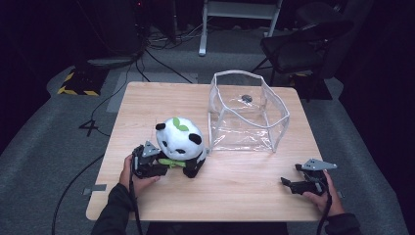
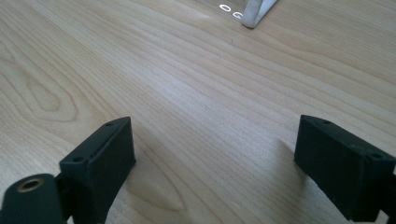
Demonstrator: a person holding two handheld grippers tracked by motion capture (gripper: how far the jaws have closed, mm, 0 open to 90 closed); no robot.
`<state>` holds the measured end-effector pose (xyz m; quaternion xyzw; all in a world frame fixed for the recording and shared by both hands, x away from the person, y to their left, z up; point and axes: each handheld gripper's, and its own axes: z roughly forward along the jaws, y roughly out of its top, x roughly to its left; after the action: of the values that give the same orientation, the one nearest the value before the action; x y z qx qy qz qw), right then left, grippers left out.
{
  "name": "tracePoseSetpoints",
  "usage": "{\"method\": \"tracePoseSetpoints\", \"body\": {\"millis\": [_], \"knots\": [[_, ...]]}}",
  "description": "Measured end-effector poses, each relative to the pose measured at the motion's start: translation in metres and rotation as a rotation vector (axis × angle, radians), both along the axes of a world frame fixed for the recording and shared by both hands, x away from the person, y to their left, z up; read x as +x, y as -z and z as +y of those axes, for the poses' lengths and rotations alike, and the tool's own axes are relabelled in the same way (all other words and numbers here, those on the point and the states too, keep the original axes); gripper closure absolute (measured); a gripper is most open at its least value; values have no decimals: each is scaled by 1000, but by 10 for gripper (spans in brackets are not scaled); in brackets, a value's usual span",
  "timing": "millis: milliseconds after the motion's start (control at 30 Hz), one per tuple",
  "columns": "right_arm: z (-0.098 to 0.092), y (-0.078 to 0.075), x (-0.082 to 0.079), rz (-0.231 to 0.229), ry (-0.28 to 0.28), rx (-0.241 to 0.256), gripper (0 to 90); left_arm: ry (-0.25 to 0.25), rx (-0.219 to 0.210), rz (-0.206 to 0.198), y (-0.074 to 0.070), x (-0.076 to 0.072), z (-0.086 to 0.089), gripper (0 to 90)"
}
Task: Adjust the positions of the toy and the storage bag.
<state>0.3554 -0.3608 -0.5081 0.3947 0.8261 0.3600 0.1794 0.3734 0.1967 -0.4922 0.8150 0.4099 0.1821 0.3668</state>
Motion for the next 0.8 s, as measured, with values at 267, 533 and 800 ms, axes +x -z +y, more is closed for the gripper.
{"method": "tracePoseSetpoints", "body": {"millis": [267, 533, 800], "knots": [[0, 0, 0, 0, 0, 0, 122, -81, 4, 15, 4, 19, 9, 242], [0, 0, 0, 0, -1, 0, 122, -83, -13, 5, -2, 13, 15, 229], [0, 0, 0, 0, 0, 0, 122, -44, -46, 8, -7, -19, 12, 183]]}}
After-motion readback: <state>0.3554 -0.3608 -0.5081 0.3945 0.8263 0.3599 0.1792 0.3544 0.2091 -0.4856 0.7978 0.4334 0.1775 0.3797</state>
